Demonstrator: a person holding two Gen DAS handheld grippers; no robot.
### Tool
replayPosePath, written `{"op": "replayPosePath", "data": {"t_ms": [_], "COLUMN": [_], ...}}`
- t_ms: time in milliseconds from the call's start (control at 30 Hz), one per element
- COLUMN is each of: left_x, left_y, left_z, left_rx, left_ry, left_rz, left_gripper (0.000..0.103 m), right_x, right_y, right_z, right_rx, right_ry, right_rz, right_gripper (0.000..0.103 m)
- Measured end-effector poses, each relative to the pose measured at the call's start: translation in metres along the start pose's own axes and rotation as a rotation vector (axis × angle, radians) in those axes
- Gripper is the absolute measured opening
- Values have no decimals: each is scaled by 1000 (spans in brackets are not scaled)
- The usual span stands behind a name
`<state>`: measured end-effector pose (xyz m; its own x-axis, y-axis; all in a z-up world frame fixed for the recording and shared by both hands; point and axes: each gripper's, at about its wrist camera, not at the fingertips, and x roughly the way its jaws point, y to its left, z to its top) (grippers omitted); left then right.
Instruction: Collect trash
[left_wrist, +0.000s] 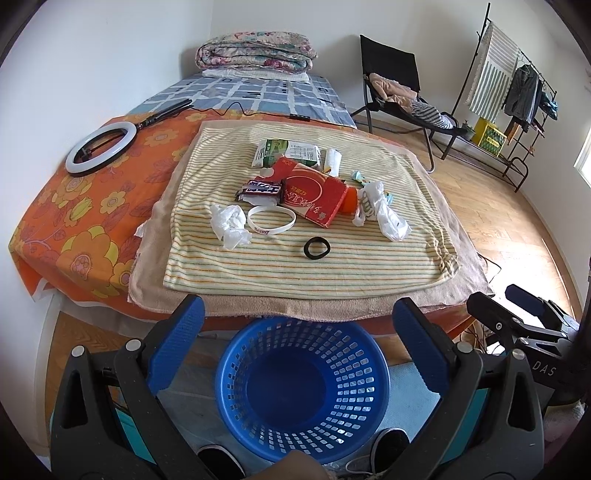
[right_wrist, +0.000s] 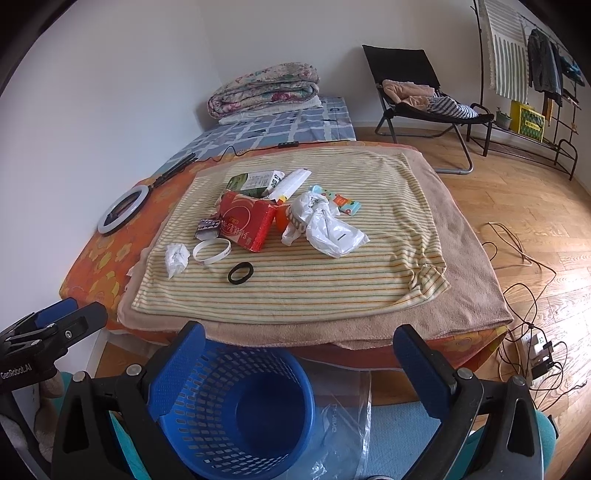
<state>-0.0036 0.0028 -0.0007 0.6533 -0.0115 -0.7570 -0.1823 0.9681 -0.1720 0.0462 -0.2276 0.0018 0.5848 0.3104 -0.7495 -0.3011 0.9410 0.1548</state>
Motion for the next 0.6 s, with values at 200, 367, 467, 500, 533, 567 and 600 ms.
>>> {"op": "replayPosePath", "data": {"t_ms": [200,367,467,500,533,567,600], "left_x": [0,-1,-2,-2,-2,-1,-2], "left_y": [-1,-1,-1,0,-1,-1,-1], "left_z": [-1,0,0,0,0,0,0], "left_rx": [1,1,1,1,3,4,4], "left_ry": [-3,-5,-3,-3,-4,-5,-5], "left_rz": [4,8,7,7,8,9,9], "left_gripper": [103,103,103,103,103,103,103], "right_x": [0,0,-1,0,0,1,2], "right_y": [3,2,1,1,0,0,0], "right_z": [-1,0,0,0,-1,-1,-1], "right_rx": [-21,-16,-14,-10,-7,-5,-4], "right_ry": [-2,-7,-12,-12,-11,-6,-1], "right_rz": [-20,-33,-21,-24,-22,-11,-2], "right_gripper": [103,103,103,103,103,103,103]}}
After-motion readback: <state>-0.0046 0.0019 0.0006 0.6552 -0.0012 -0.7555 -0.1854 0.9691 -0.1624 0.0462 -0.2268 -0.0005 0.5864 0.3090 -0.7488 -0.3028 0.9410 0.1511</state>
